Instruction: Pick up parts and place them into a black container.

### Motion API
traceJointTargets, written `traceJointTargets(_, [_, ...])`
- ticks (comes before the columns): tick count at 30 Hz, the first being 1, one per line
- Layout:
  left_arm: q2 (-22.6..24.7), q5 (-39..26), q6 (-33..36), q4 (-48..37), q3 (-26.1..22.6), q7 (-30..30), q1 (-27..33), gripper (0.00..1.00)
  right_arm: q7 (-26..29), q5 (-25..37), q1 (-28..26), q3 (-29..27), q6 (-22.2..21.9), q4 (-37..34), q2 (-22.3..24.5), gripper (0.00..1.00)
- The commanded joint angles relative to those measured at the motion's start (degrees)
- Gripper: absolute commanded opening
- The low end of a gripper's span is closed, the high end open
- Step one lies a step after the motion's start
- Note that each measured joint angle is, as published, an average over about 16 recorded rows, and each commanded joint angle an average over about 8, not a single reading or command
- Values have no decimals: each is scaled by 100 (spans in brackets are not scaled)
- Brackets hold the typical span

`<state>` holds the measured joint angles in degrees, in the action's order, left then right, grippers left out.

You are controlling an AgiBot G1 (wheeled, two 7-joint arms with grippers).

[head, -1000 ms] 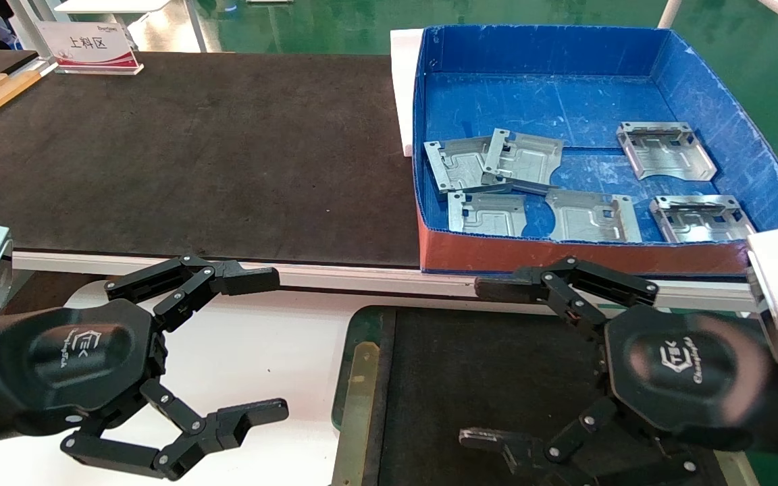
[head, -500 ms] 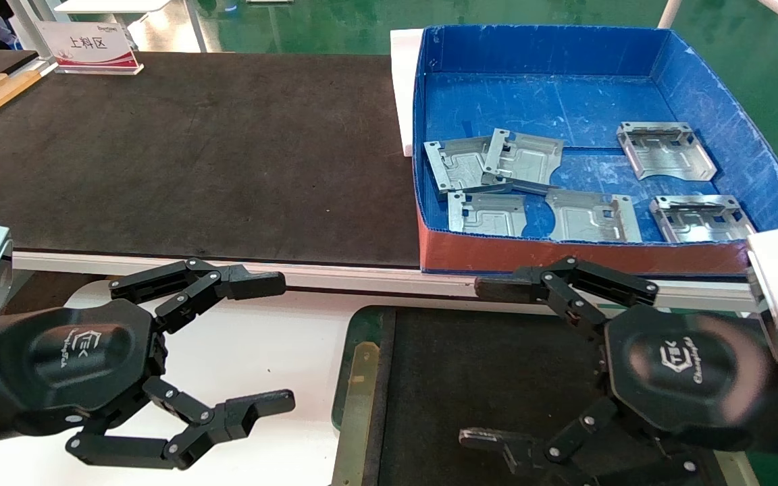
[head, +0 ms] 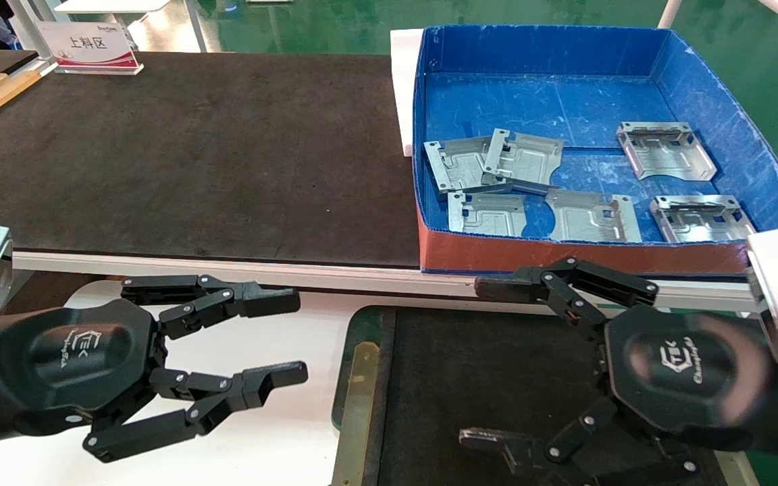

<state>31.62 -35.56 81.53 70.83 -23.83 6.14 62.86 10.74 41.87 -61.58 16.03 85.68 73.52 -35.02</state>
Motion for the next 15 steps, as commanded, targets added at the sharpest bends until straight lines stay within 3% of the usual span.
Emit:
traceJointTargets(1, [0,0,0,0,0,0,0,0,0,0,0,0,0,0,0,100])
traceJointTargets(15, [0,0,0,0,0,0,0,0,0,0,0,0,0,0,0,100])
